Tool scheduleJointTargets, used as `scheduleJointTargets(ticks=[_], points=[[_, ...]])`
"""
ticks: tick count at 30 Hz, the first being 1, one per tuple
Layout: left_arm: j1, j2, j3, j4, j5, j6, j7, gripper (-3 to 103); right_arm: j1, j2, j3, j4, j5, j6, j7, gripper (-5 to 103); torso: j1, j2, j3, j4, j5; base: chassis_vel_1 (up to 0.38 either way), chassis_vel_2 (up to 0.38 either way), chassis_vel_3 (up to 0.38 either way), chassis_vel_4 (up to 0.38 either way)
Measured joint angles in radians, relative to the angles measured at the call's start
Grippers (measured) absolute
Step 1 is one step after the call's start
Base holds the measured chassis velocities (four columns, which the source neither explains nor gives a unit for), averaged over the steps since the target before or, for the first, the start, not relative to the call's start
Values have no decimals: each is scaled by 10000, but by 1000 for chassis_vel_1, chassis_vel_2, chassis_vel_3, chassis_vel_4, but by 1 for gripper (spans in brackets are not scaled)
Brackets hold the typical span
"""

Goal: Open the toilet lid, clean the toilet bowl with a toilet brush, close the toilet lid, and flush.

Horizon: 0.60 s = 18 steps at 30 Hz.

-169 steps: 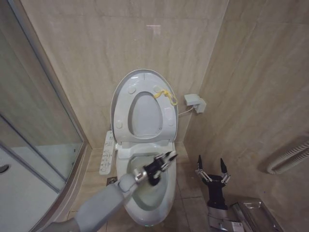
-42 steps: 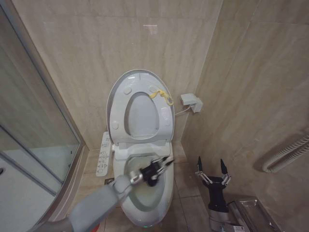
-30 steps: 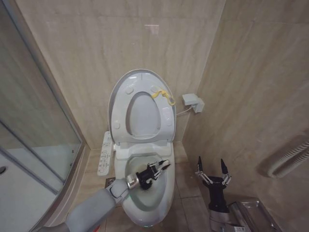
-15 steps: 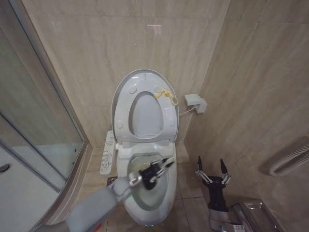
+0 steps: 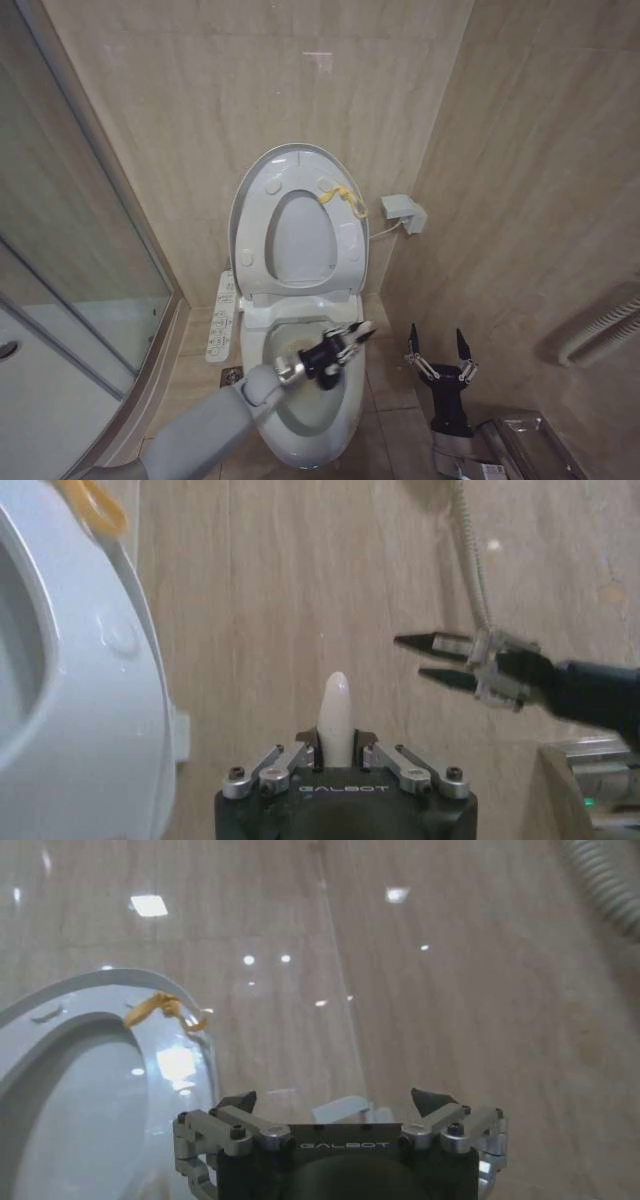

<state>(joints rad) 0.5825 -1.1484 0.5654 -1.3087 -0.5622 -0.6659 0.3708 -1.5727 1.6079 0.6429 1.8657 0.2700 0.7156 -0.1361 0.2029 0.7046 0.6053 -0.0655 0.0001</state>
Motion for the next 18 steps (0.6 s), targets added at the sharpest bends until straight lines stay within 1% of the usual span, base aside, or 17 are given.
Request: scheduleJointTargets(ticks=[2,3,4,5,6,7,8,9,10,11,12,13,14,15,16,18], points=[[179,54,-145,827,292,-187,83,22,-7,0,-39,20,-3,2,-5,100,0,-1,2,5,-3,-34,-35,-12,-5],[246,149,-249,1235,426,-304,129,22,-8,-2,-81,63,-6,-7,-11,100,1,-2,3,24,-2,0,0,0,0],[229,209,-319,1352,451,-337,141,22,-22,2,-105,113,-9,-17,-23,100,1,-2,3,31,5,0,0,0,0],[229,209,-319,1352,451,-337,141,22,-22,2,-105,113,-9,-17,-23,100,1,-2,3,31,5,0,0,0,0],[91,193,-279,1017,288,-248,93,22,-27,3,-105,120,-23,-19,-37,100,0,-2,2,34,0,53,52,23,36],[-146,82,-176,512,43,-105,-35,22,-28,4,-86,120,-49,-21,-42,100,1,-2,2,27,0,53,23,-4,10],[-326,-35,-117,136,-122,15,-144,22,-12,5,-65,117,-76,-24,-41,100,0,0,-1,5,0,0,0,0,0],[-326,-35,-117,136,-122,15,-144,22,-12,5,-65,117,-76,-24,-41,100,0,0,-1,5,0,0,0,0,0],[-424,-94,-45,-47,-199,77,-178,22,8,4,-69,117,-110,-32,-43,100,-1,2,-3,-3,-3,0,0,0,0],[-434,-87,29,49,-199,87,-123,22,14,2,-83,128,-138,-41,-42,100,-1,1,-1,-3,-2,-69,-31,-33,-38],[-372,-29,85,528,-158,66,43,22,8,2,-116,168,-159,-53,-46,100,2,-1,2,-2,0,-56,-46,-33,-41],[-261,37,61,1039,-115,-19,205,22,8,-2,-144,201,-172,-61,-57,100,2,-1,3,6,-2,-56,-34,0,-41],[-261,37,61,1039,-115,-19,205,22,8,-2,-144,201,-172,-61,-57,100,2,-1,3,6,-2,-56,-34,0,-41],[-154,118,-4,1418,-106,-97,339,22,15,-5,-177,208,-181,-83,-76,100,2,-2,3,22,-3,0,0,0,0],[-122,150,-35,1576,-142,-89,393,22,21,-1,-201,209,-188,-103,-99,100,1,-3,3,30,3,0,0,0,0],[-288,58,32,1362,-302,-19,360,22,61,2,-215,201,-195,-118,-114,100,0,-2,3,35,0,68,32,38,53]])
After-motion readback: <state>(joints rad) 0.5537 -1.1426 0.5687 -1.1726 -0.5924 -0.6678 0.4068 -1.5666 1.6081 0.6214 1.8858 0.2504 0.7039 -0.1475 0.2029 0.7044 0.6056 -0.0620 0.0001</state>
